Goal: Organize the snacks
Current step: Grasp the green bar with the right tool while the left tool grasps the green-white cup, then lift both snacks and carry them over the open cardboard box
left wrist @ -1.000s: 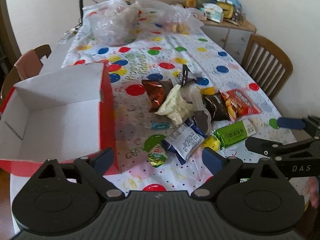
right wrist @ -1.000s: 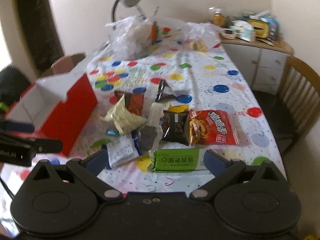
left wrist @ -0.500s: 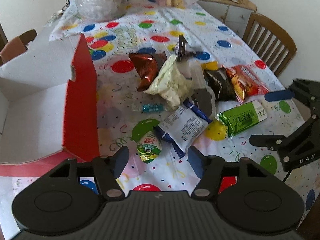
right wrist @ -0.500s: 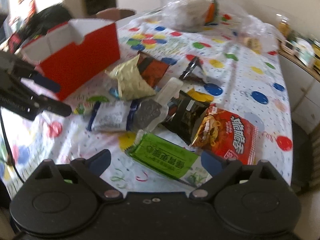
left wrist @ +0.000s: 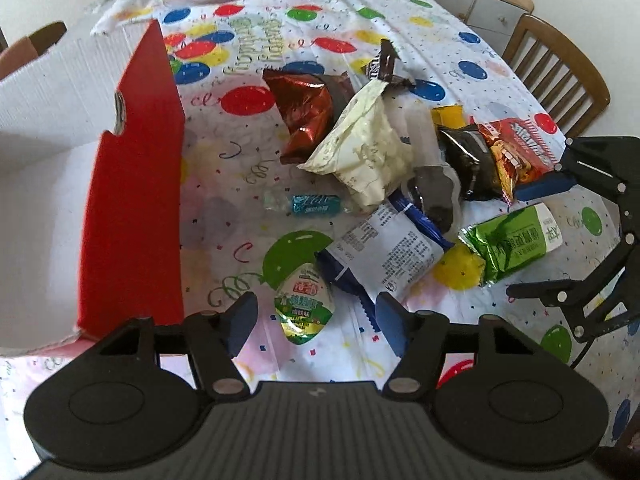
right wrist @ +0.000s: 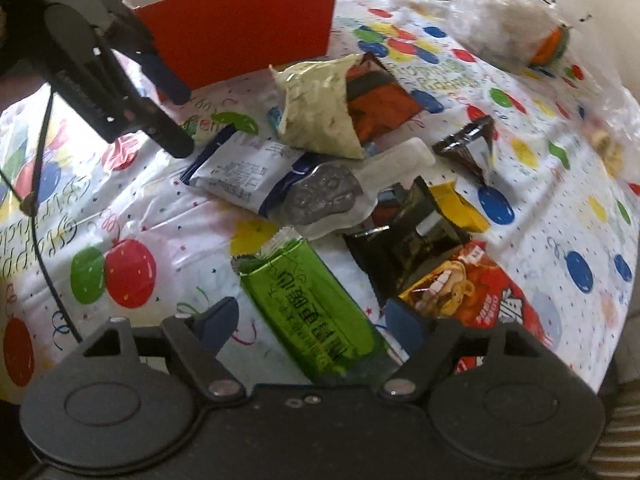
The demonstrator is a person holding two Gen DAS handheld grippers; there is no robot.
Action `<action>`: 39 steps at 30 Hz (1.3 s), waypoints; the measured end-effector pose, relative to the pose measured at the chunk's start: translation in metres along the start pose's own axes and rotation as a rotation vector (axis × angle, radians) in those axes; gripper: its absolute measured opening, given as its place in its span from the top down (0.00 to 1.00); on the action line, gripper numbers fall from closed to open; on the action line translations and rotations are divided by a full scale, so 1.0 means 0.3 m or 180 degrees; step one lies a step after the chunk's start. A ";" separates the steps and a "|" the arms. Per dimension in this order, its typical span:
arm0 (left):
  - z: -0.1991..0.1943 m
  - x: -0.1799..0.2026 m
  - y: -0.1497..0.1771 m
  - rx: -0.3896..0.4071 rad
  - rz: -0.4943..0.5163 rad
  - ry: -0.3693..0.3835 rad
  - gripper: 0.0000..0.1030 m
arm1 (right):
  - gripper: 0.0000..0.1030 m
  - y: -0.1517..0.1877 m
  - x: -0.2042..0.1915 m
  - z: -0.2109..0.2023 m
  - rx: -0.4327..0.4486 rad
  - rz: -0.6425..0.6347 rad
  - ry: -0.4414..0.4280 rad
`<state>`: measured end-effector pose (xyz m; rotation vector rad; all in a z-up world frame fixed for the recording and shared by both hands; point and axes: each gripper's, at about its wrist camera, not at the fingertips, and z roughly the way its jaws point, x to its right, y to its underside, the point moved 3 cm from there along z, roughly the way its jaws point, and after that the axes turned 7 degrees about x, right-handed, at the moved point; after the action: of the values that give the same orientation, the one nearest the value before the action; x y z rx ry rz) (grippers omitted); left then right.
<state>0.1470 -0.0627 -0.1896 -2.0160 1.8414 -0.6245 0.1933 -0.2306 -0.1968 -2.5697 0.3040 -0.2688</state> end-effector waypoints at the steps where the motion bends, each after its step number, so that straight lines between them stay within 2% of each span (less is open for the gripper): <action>1: 0.010 -0.004 -0.002 -0.0030 -0.0031 -0.0002 0.41 | 0.25 -0.001 0.001 0.003 0.0000 -0.0025 -0.0022; 4: 0.035 -0.021 -0.004 -0.0105 -0.0111 0.0038 0.46 | 0.31 0.000 0.007 0.003 -0.0001 -0.0045 -0.0107; 5: 0.041 -0.026 -0.005 -0.0124 -0.0132 0.0053 0.47 | 0.37 0.002 0.006 0.001 -0.0010 -0.0059 -0.0153; 11: 0.048 -0.026 -0.007 -0.0131 -0.0155 0.0094 0.49 | 0.43 0.010 0.005 -0.003 -0.0018 -0.0072 -0.0122; 15: 0.044 -0.027 -0.006 -0.0140 -0.0177 0.0163 0.58 | 0.48 0.018 -0.011 -0.017 -0.0007 -0.0018 -0.0176; 19: 0.038 -0.023 0.003 -0.0169 -0.0149 0.0217 0.58 | 0.51 0.028 -0.045 -0.029 -0.0017 0.0003 -0.0219; 22: 0.040 -0.043 -0.001 -0.0153 -0.0202 0.0151 0.59 | 0.51 0.032 -0.059 -0.034 -0.0007 0.0046 -0.0201; 26: 0.040 -0.042 0.000 -0.0143 -0.0173 0.0130 0.59 | 0.50 0.035 -0.070 -0.037 0.0011 0.0153 -0.0146; 30: 0.044 -0.039 -0.004 -0.0139 -0.0174 0.0053 0.63 | 0.53 0.038 -0.091 -0.027 -0.0011 0.0246 0.0030; 31: 0.044 -0.036 -0.002 -0.0132 -0.0159 0.0024 0.66 | 0.53 0.039 -0.095 -0.024 -0.0016 0.0297 0.0093; 35: 0.037 -0.042 0.006 -0.0092 -0.0198 -0.0002 0.67 | 0.59 0.040 -0.108 -0.030 0.0025 0.0579 0.0245; 39: 0.032 -0.048 0.010 -0.0074 -0.0241 -0.0010 0.67 | 0.59 0.046 -0.125 -0.047 0.0076 0.0894 0.0379</action>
<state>0.1486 -0.0492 -0.2005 -2.1090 1.7855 -0.6229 0.1517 -0.2388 -0.1971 -2.4532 0.6941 -0.3186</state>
